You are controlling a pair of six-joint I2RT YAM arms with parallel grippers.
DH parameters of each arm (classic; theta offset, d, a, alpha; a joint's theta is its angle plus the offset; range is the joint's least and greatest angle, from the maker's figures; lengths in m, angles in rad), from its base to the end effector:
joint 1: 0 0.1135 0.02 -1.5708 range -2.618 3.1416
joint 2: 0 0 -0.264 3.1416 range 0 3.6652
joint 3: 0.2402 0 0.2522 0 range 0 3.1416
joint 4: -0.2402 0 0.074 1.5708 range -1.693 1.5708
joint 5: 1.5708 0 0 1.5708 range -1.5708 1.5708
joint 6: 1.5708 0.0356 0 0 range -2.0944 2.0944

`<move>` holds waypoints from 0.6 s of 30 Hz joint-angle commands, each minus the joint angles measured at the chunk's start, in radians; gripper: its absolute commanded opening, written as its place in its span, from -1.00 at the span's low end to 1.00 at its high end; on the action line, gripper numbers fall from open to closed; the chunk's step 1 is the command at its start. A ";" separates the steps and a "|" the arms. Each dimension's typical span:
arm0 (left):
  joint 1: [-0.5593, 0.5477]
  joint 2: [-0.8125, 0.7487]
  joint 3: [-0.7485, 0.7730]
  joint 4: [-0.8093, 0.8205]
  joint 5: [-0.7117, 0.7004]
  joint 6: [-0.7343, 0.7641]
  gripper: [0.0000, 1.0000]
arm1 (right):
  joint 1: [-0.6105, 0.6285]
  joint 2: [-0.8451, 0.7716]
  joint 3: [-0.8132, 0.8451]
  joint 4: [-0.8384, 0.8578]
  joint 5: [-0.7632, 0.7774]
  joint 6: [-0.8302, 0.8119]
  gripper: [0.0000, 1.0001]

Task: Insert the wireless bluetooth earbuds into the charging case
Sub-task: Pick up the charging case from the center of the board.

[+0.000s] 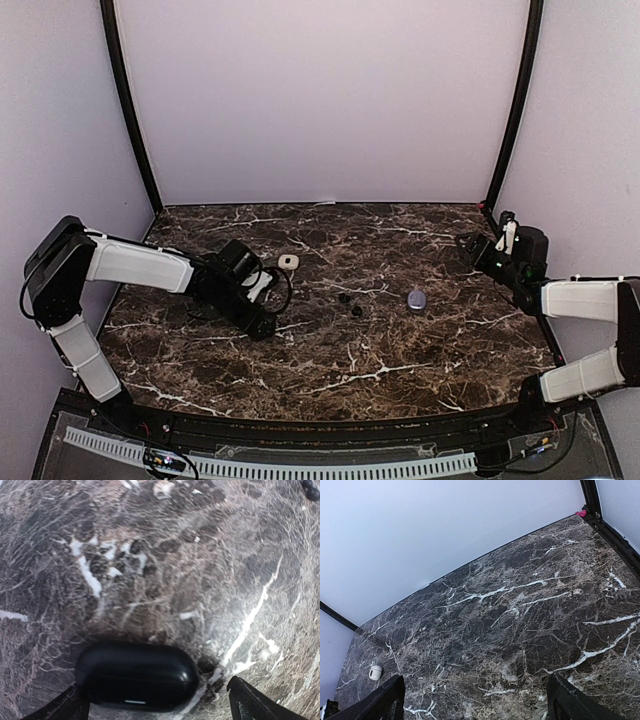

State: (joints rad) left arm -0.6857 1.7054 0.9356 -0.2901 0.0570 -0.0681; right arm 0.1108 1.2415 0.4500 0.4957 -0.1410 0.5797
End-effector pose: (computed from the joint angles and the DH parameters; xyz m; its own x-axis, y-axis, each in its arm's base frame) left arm 0.2515 -0.2084 0.1521 -0.7181 0.4997 -0.4844 0.6063 0.7909 -0.0829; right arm 0.2519 0.0331 0.1994 -0.3755 0.5039 -0.7778 -0.0447 0.8285 0.5583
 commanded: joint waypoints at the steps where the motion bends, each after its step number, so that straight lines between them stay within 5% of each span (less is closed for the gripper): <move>1: -0.016 -0.001 0.017 -0.075 -0.075 0.023 0.95 | 0.006 -0.014 0.006 0.025 -0.014 -0.017 0.96; 18: -0.019 0.044 0.047 -0.028 -0.122 0.010 0.78 | 0.007 -0.001 0.018 0.021 -0.049 -0.020 0.95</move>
State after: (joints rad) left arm -0.7052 1.7344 0.9672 -0.3237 -0.0280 -0.0563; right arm 0.1116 1.2396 0.4503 0.4931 -0.1699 0.5735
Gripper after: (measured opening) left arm 0.914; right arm 0.976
